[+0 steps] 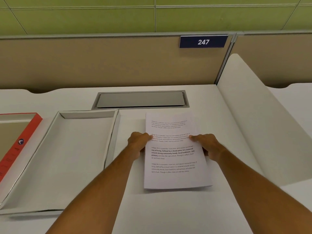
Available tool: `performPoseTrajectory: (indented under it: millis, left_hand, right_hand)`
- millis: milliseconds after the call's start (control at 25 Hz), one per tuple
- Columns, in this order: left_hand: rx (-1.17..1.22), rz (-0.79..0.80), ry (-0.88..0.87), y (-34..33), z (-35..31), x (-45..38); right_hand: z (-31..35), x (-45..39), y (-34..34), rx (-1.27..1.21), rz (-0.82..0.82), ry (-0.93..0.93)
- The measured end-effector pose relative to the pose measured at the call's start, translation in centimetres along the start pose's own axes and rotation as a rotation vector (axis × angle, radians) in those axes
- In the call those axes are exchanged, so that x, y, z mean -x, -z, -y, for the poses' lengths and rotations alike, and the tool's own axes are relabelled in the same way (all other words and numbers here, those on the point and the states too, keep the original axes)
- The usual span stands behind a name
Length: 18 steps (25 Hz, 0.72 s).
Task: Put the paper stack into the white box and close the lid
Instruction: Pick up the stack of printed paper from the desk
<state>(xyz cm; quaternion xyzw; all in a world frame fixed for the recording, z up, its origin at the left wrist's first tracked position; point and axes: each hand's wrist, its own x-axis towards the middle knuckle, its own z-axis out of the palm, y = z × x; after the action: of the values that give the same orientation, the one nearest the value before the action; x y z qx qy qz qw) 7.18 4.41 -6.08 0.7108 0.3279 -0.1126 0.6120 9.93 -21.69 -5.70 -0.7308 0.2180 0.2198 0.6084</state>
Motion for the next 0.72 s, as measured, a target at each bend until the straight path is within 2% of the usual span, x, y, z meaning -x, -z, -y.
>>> performPoseTrajectory:
  millis: [80, 160, 280, 400, 560, 720]
  left_hand:
    - [0.054, 0.013, 0.024, 1.0, 0.1, -0.4]
    - [0.110, 0.095, 0.054, 1.8, 0.0, -0.4]
    - [0.103, 0.178, 0.075, 2.3, -0.3, -0.6]
    - [0.064, 0.179, 0.060, 2.2, -0.6, -0.7]
    - [-0.009, 0.116, -0.037, 2.1, -1.5, 0.1]
    - [-0.008, 0.084, -0.268, 3.7, -5.0, 2.3]
  right_hand:
    - [0.1, -0.4, 0.9, -0.015, 0.012, -0.044]
    - [0.2, -0.7, 1.7, -0.016, 0.059, -0.097]
    - [0.4, -1.0, 2.1, -0.017, 0.103, -0.150]
    - [0.8, -1.1, 2.1, -0.003, 0.110, -0.127]
    - [2.4, 0.0, 1.9, 0.027, 0.090, -0.015]
    - [5.9, 2.1, 2.8, 0.064, 0.100, 0.276]
